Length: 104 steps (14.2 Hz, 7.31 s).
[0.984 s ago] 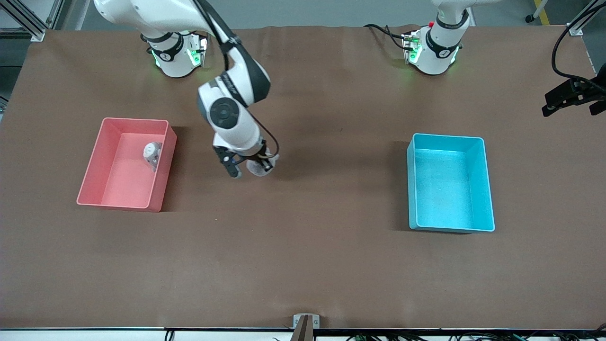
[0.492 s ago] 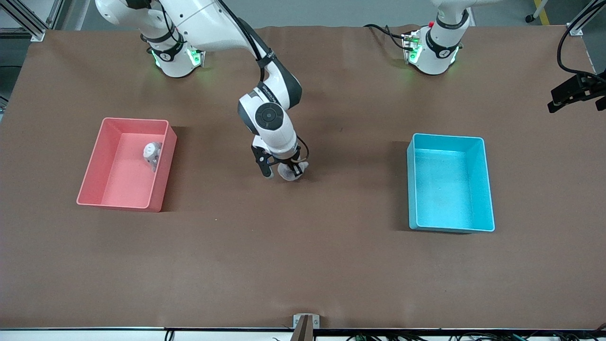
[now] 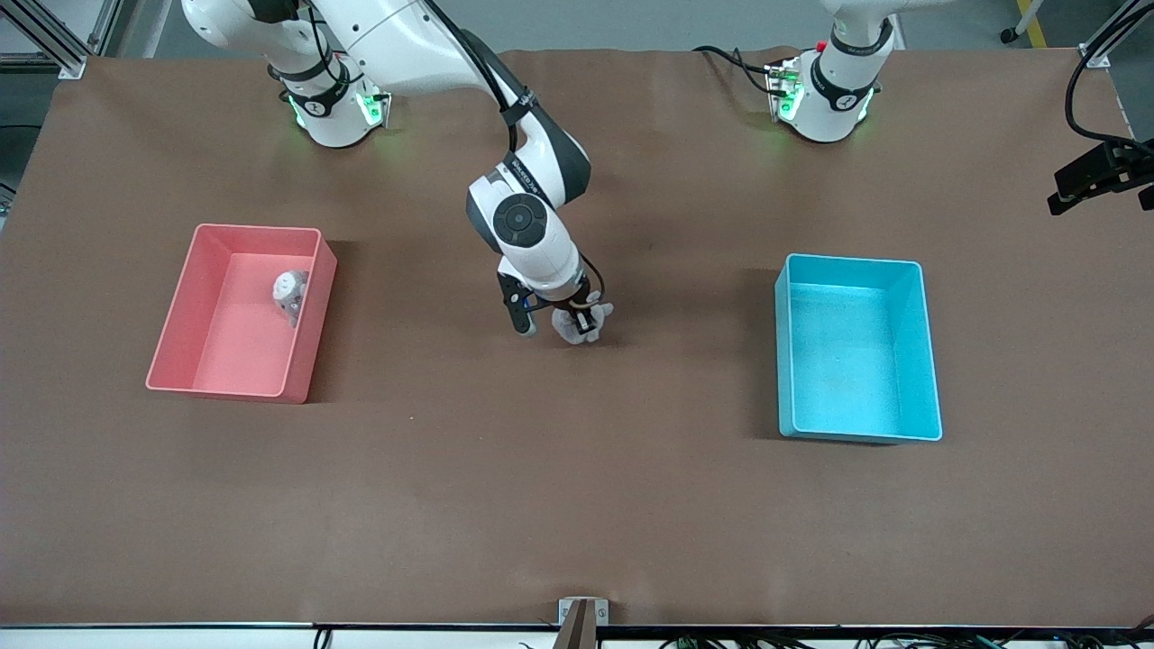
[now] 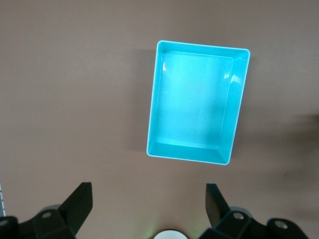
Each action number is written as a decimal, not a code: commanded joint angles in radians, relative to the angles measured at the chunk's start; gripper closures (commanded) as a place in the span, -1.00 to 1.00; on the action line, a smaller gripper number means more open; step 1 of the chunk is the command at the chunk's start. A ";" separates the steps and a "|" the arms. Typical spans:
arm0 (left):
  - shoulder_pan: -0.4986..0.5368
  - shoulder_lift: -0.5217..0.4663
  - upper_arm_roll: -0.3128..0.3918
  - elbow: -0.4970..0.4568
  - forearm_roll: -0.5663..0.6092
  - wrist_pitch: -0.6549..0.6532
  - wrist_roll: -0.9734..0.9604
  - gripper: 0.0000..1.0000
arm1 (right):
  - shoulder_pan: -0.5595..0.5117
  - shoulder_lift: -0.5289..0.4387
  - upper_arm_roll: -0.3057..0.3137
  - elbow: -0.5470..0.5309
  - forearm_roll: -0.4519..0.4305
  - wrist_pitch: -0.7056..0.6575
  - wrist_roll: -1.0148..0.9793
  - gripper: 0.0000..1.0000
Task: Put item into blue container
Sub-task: 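Set the plush down with the right gripper while the left gripper moves out, then grasp the plush with the left gripper while the right gripper returns to rest, then carry the round plush over the blue box with the left gripper, then release the plush into the blue box while the right gripper reaches the pink box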
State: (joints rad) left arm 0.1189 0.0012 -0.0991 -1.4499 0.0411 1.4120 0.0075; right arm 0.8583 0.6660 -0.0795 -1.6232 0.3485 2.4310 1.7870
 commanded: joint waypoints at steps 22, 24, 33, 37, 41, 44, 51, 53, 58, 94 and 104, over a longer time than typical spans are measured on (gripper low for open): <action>-0.522 0.436 -0.097 -0.009 -0.014 0.309 -0.830 -1.00 | -0.680 -0.428 -0.057 -0.030 -0.324 -0.774 -1.642 -1.00; -0.567 0.520 -0.099 -0.003 -0.015 0.454 -1.047 -1.00 | -0.729 -0.443 -0.057 -0.030 -0.325 -0.788 -1.718 -1.00; -0.774 0.775 -0.082 0.037 -0.004 0.797 -1.537 -1.00 | -0.768 -0.453 -0.059 0.189 -0.319 -1.007 -1.701 -1.00; -0.777 0.789 -0.082 0.031 0.020 0.713 -1.540 -1.00 | -0.824 -0.450 -0.057 0.218 -0.319 -1.014 -1.718 -1.00; -0.785 0.830 -0.082 0.034 0.026 0.720 -1.542 -0.88 | -0.858 -0.444 -0.057 0.256 -0.319 -1.012 -1.720 -1.00; -0.789 0.838 -0.082 0.034 0.029 0.743 -1.540 -0.11 | -0.861 -0.442 -0.055 0.259 -0.318 -1.014 -1.712 -1.00; -0.777 0.772 -0.051 0.040 0.052 0.740 -1.534 1.00 | -0.861 -0.444 -0.055 0.259 -0.310 -1.044 -1.703 -1.00; -0.762 0.684 -0.021 0.039 0.055 0.733 -1.526 1.00 | -0.863 -0.444 -0.055 0.258 -0.309 -1.038 -1.712 -1.00; -0.632 0.513 -0.008 0.036 0.062 0.584 -1.306 1.00 | -0.861 -0.479 -0.052 0.229 -0.316 -1.032 -1.718 -1.00; -0.171 0.514 -0.027 -0.136 0.158 0.357 -0.538 -1.00 | -0.883 -0.721 0.000 0.167 -0.329 -1.115 -1.844 -1.00; -0.248 0.513 -0.208 -0.010 0.152 0.375 -0.612 -1.00 | -0.917 -0.424 0.001 0.062 -0.327 -0.908 -1.852 -1.00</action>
State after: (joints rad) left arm -0.1171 0.5110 -0.3051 -1.4863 0.1870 1.7886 -0.5882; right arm -0.0410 0.2329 -0.0877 -1.4991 0.0083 1.4749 -0.0624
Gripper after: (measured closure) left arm 0.000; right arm 0.000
